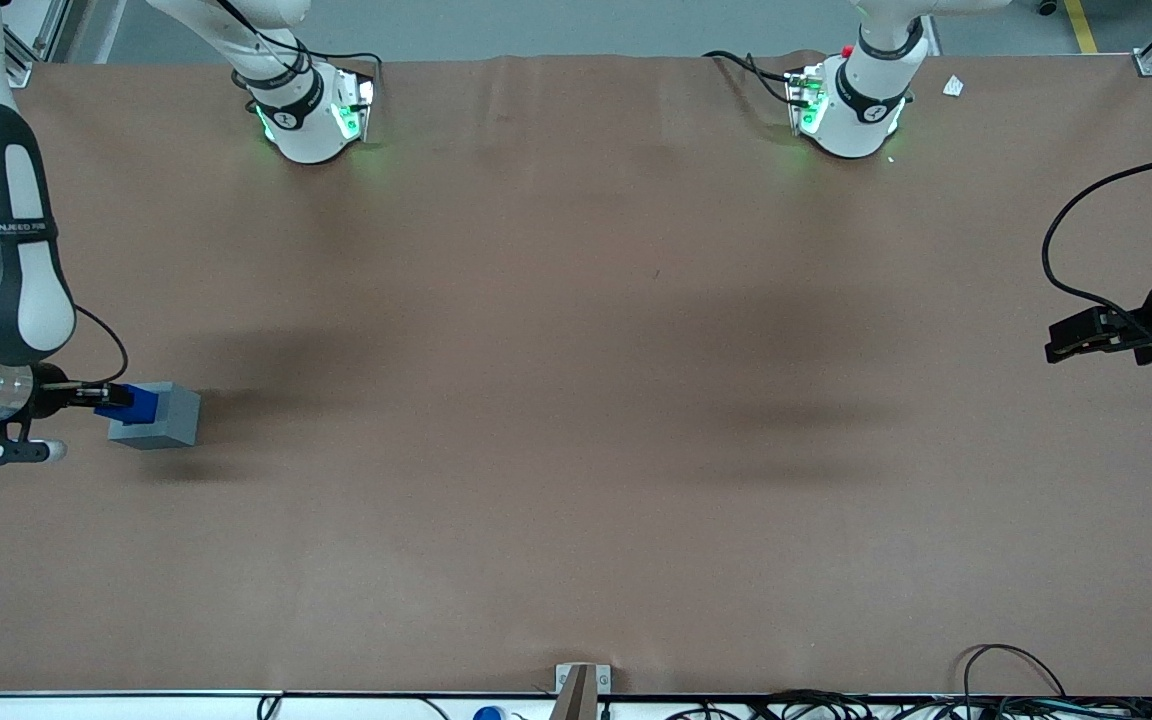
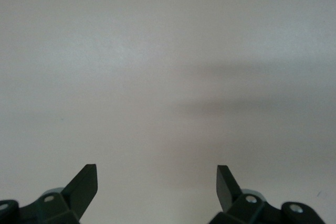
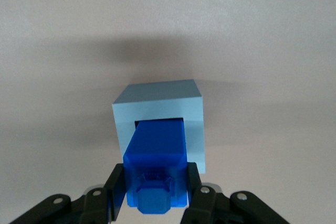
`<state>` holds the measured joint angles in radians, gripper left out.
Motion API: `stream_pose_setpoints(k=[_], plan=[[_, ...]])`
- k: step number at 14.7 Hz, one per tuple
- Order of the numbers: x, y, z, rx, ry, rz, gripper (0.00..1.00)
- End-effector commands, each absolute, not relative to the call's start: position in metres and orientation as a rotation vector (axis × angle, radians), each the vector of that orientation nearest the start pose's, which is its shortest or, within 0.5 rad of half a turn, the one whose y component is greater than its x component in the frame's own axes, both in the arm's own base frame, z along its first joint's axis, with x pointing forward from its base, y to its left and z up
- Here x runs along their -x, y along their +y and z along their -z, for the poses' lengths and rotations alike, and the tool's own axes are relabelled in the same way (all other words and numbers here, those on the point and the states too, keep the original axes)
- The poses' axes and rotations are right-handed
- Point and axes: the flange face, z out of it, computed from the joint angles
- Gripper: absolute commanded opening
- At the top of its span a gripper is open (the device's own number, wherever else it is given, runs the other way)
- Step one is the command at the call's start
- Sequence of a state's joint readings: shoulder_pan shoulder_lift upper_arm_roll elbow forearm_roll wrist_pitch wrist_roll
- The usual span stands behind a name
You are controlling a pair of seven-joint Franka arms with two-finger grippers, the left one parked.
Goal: Insert blue part into gray base with right arm
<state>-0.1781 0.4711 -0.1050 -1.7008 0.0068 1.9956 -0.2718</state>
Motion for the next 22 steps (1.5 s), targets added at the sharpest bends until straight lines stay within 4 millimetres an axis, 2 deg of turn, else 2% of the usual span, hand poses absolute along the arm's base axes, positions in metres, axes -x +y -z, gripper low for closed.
stream_pose_setpoints(k=[1, 5, 6, 7, 8, 10, 12, 14, 15, 16, 17, 19, 21, 22], plan=[[-0.629, -0.177, -0.302, 3.128, -0.013, -0.271, 0.07], [-0.628, -0.176, -0.302, 3.124, -0.007, -0.269, 0.07], [-0.628, -0.179, -0.302, 3.124, 0.0, -0.269, 0.18], [-0.627, -0.182, -0.299, 3.122, 0.007, -0.274, 0.54], [-0.626, -0.184, -0.293, 3.116, 0.02, -0.285, 1.0], [-0.625, -0.181, -0.293, 3.111, 0.036, -0.303, 1.0], [-0.626, -0.177, -0.303, 3.111, 0.027, -0.298, 1.0], [-0.633, -0.171, -0.348, 3.106, 0.011, -0.301, 1.0], [-0.638, -0.159, -0.374, 3.096, -0.014, -0.334, 1.0], [-0.639, -0.145, -0.407, 3.092, -0.041, -0.344, 1.0], [-0.639, -0.139, -0.452, 3.101, -0.052, -0.295, 1.0], [-0.627, -0.12, -0.522, 3.115, -0.014, -0.235, 1.0], [-0.603, -0.094, -0.571, 3.115, -0.049, -0.217, 1.0], [-0.594, -0.086, -0.589, 3.117, -0.062, -0.186, 1.0]])
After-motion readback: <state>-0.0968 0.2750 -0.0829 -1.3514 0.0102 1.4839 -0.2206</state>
